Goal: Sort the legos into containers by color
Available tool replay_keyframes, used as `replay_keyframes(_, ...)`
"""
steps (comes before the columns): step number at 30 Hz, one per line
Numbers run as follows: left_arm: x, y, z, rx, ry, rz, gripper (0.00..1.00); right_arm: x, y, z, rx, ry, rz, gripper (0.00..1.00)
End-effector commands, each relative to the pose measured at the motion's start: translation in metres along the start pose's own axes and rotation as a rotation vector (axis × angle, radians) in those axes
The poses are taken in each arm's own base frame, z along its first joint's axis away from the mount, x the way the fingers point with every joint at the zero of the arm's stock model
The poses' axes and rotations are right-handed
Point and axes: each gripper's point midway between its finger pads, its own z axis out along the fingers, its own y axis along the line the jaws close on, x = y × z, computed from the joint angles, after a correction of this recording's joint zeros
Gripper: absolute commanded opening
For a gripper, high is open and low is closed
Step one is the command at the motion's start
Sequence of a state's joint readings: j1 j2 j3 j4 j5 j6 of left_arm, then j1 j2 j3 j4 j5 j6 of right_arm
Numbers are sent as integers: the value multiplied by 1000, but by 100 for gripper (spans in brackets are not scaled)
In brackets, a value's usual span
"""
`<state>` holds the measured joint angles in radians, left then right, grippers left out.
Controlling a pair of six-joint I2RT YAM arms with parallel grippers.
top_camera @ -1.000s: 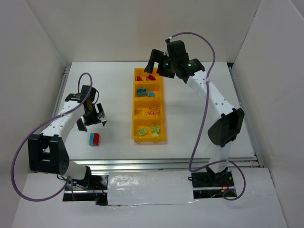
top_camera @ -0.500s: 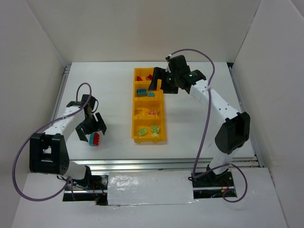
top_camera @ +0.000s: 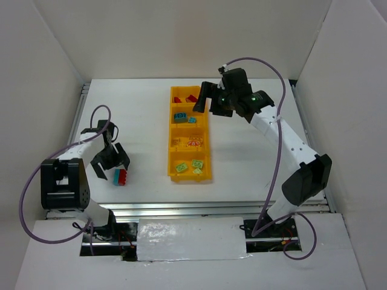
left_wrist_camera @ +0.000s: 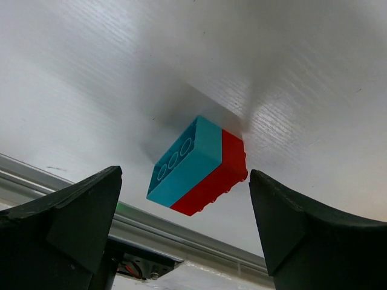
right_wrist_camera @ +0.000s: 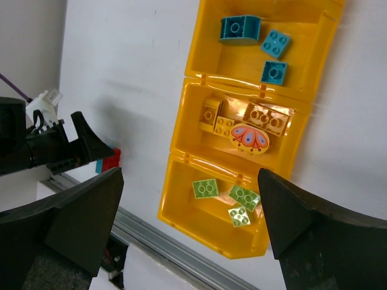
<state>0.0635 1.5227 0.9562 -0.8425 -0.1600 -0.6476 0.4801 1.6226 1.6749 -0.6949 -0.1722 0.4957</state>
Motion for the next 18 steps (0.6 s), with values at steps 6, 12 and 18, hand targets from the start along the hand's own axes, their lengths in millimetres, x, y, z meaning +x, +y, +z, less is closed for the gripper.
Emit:
replay_keyframes(6,-8,1,15,-4,13,42,98,-13,-3,-55,49,-112,-30,100)
replay_keyframes(12,-8,-4,19,12,29,50,88,-18,-8,-66,82,-140,-34,100)
replay_keyframes(18,-4,-15,23,68,48,38,71,-21,-25,-76,126,-140,7,100)
